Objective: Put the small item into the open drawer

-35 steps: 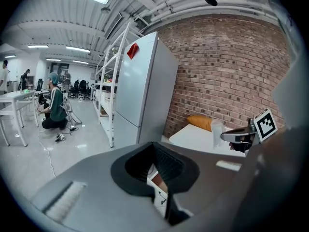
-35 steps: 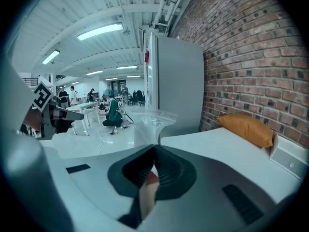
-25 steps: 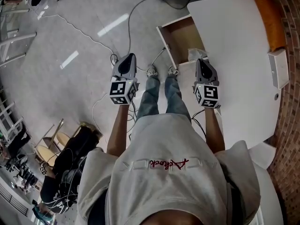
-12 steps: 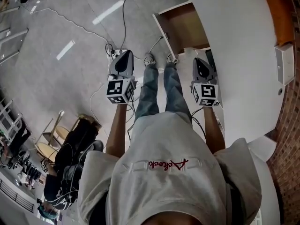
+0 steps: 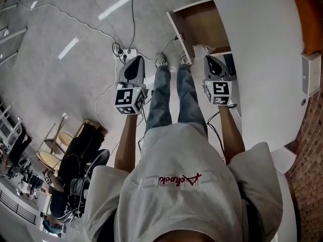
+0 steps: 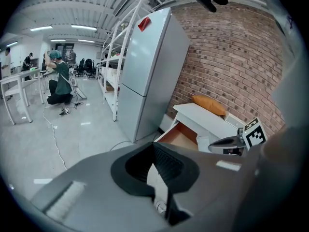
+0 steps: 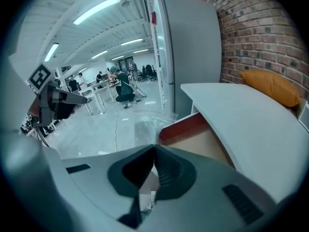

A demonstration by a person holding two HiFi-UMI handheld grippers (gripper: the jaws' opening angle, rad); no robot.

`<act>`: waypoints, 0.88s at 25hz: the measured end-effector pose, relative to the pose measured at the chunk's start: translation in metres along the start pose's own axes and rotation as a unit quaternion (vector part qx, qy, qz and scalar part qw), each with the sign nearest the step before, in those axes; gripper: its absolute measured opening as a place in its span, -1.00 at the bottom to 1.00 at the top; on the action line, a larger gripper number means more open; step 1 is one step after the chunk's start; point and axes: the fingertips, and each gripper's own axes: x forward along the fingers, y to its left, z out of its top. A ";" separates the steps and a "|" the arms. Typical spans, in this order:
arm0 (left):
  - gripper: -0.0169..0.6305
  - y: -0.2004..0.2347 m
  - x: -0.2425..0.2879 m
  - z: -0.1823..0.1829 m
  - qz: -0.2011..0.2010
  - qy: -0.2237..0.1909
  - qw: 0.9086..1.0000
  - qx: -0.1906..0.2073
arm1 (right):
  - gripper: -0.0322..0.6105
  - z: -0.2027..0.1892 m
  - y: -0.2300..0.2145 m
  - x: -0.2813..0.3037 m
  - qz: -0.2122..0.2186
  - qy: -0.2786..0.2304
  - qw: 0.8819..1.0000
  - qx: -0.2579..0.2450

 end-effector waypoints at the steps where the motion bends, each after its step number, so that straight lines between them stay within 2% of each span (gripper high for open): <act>1: -0.93 0.002 0.001 -0.001 0.001 0.002 1.000 -0.002 | -0.86 0.001 -0.001 0.009 0.003 0.002 1.000 -0.003; 7: -0.93 0.009 0.001 -0.005 -0.003 0.005 1.000 0.001 | -0.86 -0.005 -0.006 0.056 0.016 0.035 0.999 -0.025; 12: -0.93 0.013 0.004 -0.014 -0.002 0.012 1.000 -0.006 | -0.86 -0.029 -0.018 0.096 0.015 0.082 0.996 -0.014; 22: -0.93 0.018 0.006 -0.028 0.016 0.037 0.998 -0.043 | -0.86 -0.057 -0.034 0.157 0.012 0.164 0.986 -0.014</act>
